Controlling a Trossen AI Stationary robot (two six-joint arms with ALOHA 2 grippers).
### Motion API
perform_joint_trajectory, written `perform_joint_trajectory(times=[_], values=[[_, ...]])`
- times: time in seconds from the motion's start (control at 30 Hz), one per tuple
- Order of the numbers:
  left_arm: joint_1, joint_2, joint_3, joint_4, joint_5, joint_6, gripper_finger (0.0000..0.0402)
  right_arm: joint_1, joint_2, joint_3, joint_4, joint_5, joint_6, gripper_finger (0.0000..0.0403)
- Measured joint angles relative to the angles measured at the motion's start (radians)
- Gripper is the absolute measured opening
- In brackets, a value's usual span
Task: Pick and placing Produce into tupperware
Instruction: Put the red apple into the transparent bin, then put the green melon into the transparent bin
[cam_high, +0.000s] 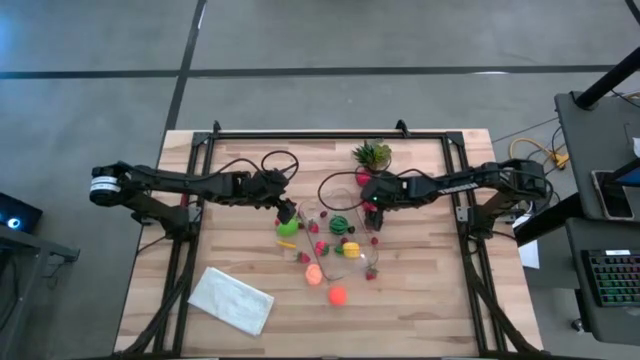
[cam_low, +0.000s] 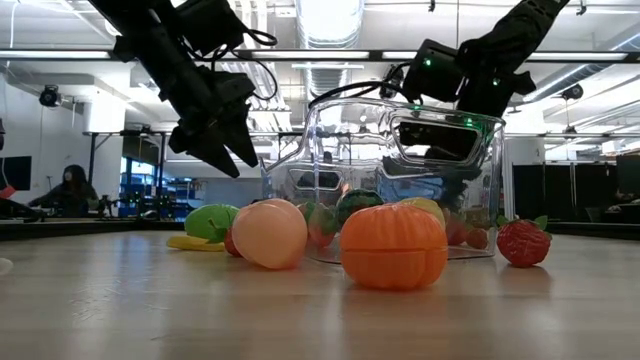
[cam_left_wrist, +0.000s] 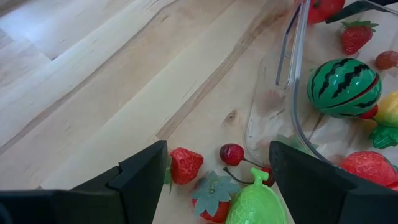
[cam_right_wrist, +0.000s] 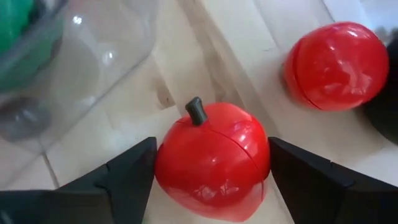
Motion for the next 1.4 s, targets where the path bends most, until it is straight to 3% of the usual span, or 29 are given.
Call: perform_joint_trajectory(times=[0.33, 0.47, 0.57, 0.67, 0.97, 1.17, 1.4], values=[[0.001, 0.000, 0.000, 0.009, 0.012, 0.001, 0.0267, 0.003, -0.104, 0.192, -0.209, 0.005, 0.276, 0.0284], [0.001, 0.000, 0.000, 0.022, 0.012, 0.002, 0.0267, 0.036, -0.177, 0.315, -0.190, -0.045, 0.382, 0.0284], [0.001, 0.000, 0.000, 0.024, 0.013, 0.002, 0.0267, 0.088, -0.192, 0.406, -0.135, -0.061, 0.371, 0.0291], [0.001, 0.000, 0.000, 0.024, 0.035, 0.001, 0.0267, 0.123, -0.143, 0.466, -0.137, -0.034, 0.353, 0.0293], [-0.008, 0.000, 0.000, -0.008, 0.268, 0.002, 0.0267, 0.152, 0.103, 0.575, -0.224, -0.036, 0.518, 0.0290], [-0.045, 0.000, -0.001, -0.084, 0.287, 0.002, 0.0267, 0.162, 0.205, 0.713, -0.281, 0.000, 0.548, 0.0312], [-0.104, -0.001, -0.002, -0.146, 0.289, 0.002, 0.0267, 0.204, 0.269, 0.884, -0.498, 0.124, 0.634, 0.0357]])
